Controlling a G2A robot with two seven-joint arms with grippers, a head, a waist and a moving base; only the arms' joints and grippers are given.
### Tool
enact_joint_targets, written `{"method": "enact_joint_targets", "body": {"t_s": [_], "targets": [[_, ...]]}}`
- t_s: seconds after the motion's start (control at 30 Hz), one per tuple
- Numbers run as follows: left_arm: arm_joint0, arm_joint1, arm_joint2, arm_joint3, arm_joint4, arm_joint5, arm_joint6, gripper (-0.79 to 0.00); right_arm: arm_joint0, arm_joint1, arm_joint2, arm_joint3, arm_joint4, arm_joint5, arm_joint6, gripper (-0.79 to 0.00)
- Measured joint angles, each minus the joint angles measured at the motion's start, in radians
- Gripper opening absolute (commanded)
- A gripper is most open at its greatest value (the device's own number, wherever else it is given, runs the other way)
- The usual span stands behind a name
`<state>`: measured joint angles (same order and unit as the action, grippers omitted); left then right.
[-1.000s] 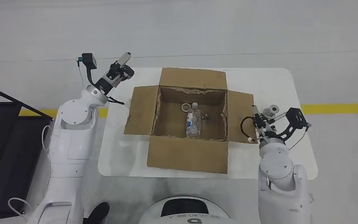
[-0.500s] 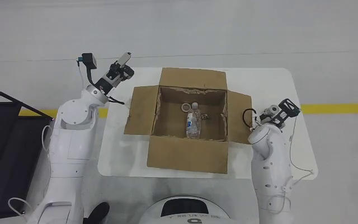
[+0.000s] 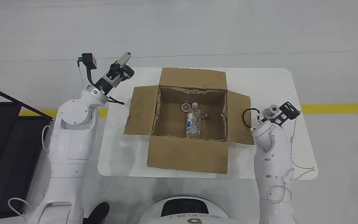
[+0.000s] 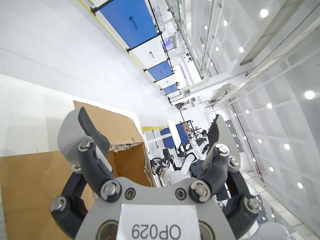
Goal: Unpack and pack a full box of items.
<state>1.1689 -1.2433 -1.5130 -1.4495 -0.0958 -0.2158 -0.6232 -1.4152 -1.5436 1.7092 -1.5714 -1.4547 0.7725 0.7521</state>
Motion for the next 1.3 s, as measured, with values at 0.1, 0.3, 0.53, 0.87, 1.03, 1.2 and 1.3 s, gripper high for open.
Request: {"method": "enact_joint_targets", "body": {"t_s": [0.1, 0.3, 0.53, 0.87, 1.03, 1.2, 1.3], "targets": [[0.0, 0.0, 0.0, 0.0, 0.0, 0.0, 0.0, 0.0, 0.027, -0.001, -0.002, 0.045, -0.012, 0.026, -0.008, -0.406], [0.0, 0.0, 0.0, 0.0, 0.0, 0.0, 0.0, 0.0, 0.082, -0.002, -0.003, 0.128, -0.006, 0.043, -0.011, -0.419], [0.0, 0.0, 0.0, 0.0, 0.0, 0.0, 0.0, 0.0, 0.112, -0.002, 0.009, 0.181, -0.007, 0.068, -0.012, -0.462], [0.0, 0.0, 0.0, 0.0, 0.0, 0.0, 0.0, 0.0, 0.094, 0.007, 0.085, 0.164, 0.036, 0.059, -0.013, -0.48], [0.0, 0.0, 0.0, 0.0, 0.0, 0.0, 0.0, 0.0, 0.111, 0.011, 0.105, 0.178, 0.046, 0.048, -0.018, -0.465], [0.0, 0.0, 0.0, 0.0, 0.0, 0.0, 0.0, 0.0, 0.153, 0.015, 0.112, 0.211, 0.04, 0.039, -0.023, -0.462], [0.0, 0.0, 0.0, 0.0, 0.0, 0.0, 0.0, 0.0, 0.178, 0.018, 0.111, 0.237, 0.031, 0.038, -0.02, -0.465]]}}
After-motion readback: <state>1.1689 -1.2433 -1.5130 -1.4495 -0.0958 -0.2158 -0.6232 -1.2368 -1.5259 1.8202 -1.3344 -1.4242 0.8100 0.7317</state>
